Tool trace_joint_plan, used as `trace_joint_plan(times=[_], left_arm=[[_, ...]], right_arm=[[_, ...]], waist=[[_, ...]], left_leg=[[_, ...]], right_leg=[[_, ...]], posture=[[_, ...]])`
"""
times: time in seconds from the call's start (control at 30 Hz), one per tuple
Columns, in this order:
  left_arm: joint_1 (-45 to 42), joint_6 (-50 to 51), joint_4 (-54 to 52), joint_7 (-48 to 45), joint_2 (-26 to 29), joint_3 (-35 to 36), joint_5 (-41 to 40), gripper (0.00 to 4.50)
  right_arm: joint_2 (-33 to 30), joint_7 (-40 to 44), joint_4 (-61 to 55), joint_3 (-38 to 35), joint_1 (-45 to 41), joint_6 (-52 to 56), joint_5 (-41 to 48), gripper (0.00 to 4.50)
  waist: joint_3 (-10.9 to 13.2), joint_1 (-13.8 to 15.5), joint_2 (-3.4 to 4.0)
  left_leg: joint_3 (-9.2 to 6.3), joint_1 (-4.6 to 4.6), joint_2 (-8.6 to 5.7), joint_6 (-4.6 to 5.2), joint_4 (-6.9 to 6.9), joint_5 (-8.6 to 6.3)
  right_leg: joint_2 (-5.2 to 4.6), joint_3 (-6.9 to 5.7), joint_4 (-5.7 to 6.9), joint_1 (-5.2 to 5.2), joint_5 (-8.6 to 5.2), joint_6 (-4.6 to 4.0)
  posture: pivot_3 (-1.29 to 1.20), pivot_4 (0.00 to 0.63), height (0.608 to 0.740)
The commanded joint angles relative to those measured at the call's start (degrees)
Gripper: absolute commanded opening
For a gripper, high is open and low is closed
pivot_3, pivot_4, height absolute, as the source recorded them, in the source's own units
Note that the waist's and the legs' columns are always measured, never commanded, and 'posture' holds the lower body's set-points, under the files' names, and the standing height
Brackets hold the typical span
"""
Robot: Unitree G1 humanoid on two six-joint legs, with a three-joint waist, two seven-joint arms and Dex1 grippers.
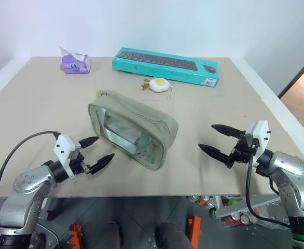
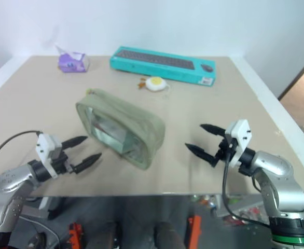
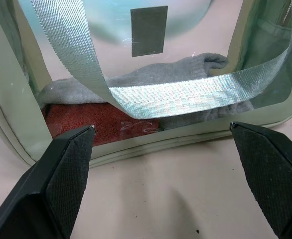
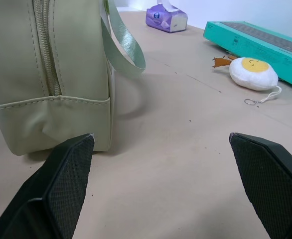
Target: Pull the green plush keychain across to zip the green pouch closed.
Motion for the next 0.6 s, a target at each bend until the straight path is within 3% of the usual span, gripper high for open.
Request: trace_joint_plan(times=[0.03,0.43,0.6], left_arm=[[-1.8,0.0,-0.8,-0.9,0.8,0.8,-1.5,4.49],[-3.0,2.9,-0.6,-4.2,1.4,2.0,-5.4,4.49],[-9.1,8.6,-1.6,-7.0,7.7,9.5,-15.0,4.49]], right_arm=[[-0.5,0.4,-0.7,-0.9,-0.2,-0.7,0.1,4.50],[-0.3,-0.1,-1.3,-0.9,0.7,-0.7,-0.3,4.50],[-0.7,-0.6,-2.3,-1.3,0.8,0.4,0.0,4.50]], waist=[[0.0,0.0,0.00],[0.0,0.0,0.01],[0.0,0.0,-0.05]], left_leg=[[0.00,0.00,0.00,0.00,0.00,0.00],[-0.02,-0.01,0.00,0.00,-0.01,0.00],[-0.01,-0.01,0.02,0.00,0.00,0.00]], right_leg=[[0.00,0.00,0.00,0.00,0.00,0.00],[0.01,-0.02,0.00,-0.01,-0.01,0.01],[0.01,-0.02,0.00,-0.01,0.01,-0.01]], posture=[[0.00,0.150,0.740],[0.00,0.150,0.740],[0.00,0.150,0.740]])
